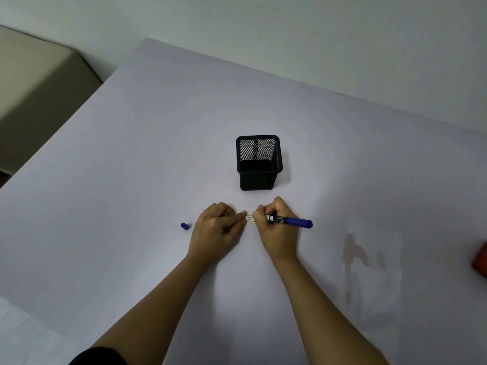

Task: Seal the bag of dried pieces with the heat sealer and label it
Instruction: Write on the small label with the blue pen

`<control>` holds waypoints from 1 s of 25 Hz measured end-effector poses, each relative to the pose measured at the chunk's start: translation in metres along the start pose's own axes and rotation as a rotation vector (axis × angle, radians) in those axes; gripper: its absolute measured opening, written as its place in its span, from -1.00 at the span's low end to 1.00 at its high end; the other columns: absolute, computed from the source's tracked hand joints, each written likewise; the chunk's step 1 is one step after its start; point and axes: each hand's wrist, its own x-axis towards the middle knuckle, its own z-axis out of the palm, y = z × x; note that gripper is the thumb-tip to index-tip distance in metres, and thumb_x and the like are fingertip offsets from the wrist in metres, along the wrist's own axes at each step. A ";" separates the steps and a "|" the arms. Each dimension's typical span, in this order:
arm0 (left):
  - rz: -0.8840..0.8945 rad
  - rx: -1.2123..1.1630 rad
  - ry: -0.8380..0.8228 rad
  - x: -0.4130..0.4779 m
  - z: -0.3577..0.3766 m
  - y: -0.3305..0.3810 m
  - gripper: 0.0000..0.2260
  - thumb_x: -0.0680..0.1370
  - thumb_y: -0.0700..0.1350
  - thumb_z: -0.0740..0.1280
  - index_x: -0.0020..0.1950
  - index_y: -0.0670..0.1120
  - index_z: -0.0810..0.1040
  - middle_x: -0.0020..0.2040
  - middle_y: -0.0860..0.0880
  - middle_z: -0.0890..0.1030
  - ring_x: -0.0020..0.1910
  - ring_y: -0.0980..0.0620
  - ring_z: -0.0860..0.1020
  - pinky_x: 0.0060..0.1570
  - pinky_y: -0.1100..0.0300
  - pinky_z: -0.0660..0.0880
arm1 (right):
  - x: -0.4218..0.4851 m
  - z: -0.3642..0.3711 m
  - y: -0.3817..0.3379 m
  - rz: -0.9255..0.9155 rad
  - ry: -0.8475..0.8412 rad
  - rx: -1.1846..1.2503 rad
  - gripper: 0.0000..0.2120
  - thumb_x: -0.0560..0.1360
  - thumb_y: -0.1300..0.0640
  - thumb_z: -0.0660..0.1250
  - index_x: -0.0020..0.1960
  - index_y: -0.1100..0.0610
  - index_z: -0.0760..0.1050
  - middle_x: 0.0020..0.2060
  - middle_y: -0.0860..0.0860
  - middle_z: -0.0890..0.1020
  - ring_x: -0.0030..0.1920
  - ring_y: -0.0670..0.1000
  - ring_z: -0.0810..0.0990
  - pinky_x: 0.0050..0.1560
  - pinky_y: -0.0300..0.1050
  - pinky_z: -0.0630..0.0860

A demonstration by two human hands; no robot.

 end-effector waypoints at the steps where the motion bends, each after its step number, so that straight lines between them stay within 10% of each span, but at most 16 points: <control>1: 0.002 0.002 -0.002 0.000 0.000 0.000 -0.73 0.50 0.02 0.29 0.01 -0.08 0.69 -0.25 0.01 0.54 -0.27 0.09 0.46 -0.31 0.20 0.42 | 0.000 0.000 0.001 0.000 0.001 -0.005 -0.73 0.44 0.30 0.36 -0.33 0.19 0.30 -0.51 -0.05 0.38 -0.42 -0.05 0.42 -0.43 -0.32 0.38; 25: -0.009 0.000 -0.013 0.000 -0.001 -0.001 -0.74 0.50 0.02 0.28 0.01 -0.07 0.69 -0.25 0.00 0.54 -0.27 0.06 0.47 -0.31 0.13 0.46 | -0.001 0.002 0.002 -0.050 0.008 0.000 -0.74 0.43 0.28 0.34 -0.35 0.23 0.30 -0.52 0.02 0.37 -0.42 0.04 0.36 -0.45 -0.16 0.37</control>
